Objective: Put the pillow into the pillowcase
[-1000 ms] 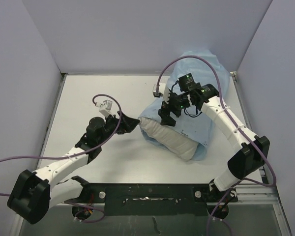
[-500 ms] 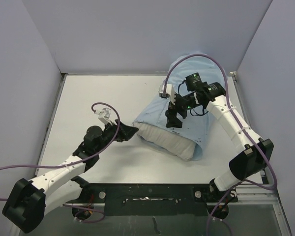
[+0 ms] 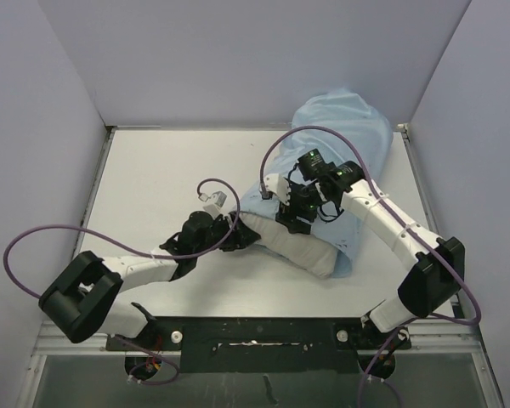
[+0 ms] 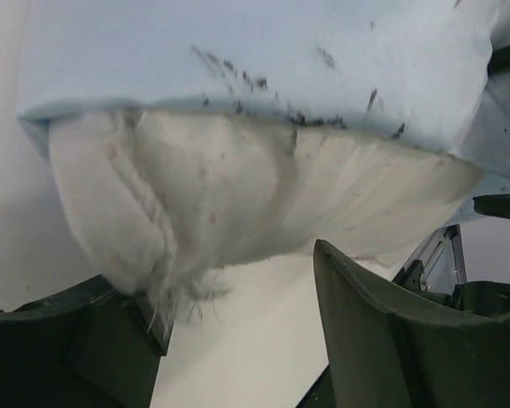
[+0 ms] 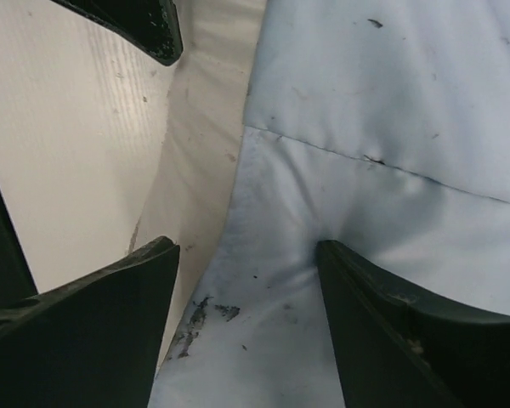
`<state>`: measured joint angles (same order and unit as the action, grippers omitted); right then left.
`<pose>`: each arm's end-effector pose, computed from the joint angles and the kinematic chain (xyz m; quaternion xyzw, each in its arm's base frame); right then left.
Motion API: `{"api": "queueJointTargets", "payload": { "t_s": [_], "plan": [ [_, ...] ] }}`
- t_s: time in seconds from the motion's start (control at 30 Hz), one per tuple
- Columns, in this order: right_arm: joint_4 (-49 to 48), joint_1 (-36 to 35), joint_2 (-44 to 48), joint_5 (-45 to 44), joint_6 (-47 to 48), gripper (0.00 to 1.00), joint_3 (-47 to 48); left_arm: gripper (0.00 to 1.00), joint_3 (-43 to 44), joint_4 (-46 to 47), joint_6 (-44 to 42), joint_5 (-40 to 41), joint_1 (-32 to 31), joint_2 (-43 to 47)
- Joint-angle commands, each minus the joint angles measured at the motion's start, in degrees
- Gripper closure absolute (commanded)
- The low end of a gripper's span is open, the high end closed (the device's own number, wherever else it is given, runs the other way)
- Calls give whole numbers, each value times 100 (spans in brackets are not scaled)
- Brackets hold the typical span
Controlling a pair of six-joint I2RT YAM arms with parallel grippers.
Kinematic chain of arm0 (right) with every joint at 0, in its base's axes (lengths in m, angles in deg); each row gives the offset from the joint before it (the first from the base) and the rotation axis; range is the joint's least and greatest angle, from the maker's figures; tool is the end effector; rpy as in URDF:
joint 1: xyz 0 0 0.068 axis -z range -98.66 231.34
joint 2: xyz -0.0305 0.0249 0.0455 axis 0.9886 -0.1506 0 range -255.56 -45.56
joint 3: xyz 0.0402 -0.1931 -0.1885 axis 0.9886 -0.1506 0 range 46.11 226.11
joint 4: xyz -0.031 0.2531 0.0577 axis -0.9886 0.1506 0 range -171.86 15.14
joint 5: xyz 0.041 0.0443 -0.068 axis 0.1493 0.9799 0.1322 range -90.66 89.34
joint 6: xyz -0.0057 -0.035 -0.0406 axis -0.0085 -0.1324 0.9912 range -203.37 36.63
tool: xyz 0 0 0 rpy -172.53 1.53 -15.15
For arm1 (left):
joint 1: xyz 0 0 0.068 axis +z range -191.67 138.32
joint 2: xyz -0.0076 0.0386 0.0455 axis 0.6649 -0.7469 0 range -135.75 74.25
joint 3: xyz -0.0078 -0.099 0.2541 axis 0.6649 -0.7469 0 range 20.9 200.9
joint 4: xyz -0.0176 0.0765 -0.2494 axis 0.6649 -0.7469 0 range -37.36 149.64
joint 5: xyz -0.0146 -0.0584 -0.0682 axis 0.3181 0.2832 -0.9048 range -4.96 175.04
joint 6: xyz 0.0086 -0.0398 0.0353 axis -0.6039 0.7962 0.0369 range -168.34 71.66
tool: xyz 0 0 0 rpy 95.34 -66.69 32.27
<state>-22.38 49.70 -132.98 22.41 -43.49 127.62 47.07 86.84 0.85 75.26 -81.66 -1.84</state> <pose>0.2502 0.1705 0.3147 -0.5940 0.7519 0.1799 0.2224 0.1960 -0.1722 0.1788 -0.0196 0.8307 -0.4379 0.3433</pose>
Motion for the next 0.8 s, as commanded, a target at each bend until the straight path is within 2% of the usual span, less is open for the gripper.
{"api": "queueJointTargets", "payload": {
  "t_s": [0.0,0.07,0.13,0.17,0.23,0.3,0.37,0.43,0.57,0.7,0.77],
  "plan": [
    [-332,-205,107,-1002,-9,41,64,41,574,841,4,39,-13,-548],
    [-301,-279,32,-976,-11,57,242,44,727,1031,-21,-20,-11,-779],
    [-218,-329,-94,-681,-75,82,557,59,833,1263,-137,-129,8,-981],
    [-125,-330,-183,-317,-111,92,811,70,864,1446,-184,-205,26,-1086],
    [193,-327,-456,842,-206,100,1482,86,865,1911,-324,-319,56,-1202],
    [563,-326,-835,2351,-404,100,2388,93,847,2385,-527,-392,57,-1239],
    [783,-326,-1267,3906,-712,100,3244,96,843,2792,-738,-484,53,-1260],
    [557,-394,-1561,4764,-1140,100,3639,97,881,3143,-923,-593,60,-1283],
    [-202,-451,-1778,4903,-2040,100,3242,96,906,3725,-1096,-579,56,-1396],
    [-932,-336,-1534,3984,-2546,100,2191,94,555,3882,-964,94,132,-1528],
    [-925,-191,-1430,3700,-2366,90,1866,87,289,3893,-770,576,267,-1549]
  ]
}}
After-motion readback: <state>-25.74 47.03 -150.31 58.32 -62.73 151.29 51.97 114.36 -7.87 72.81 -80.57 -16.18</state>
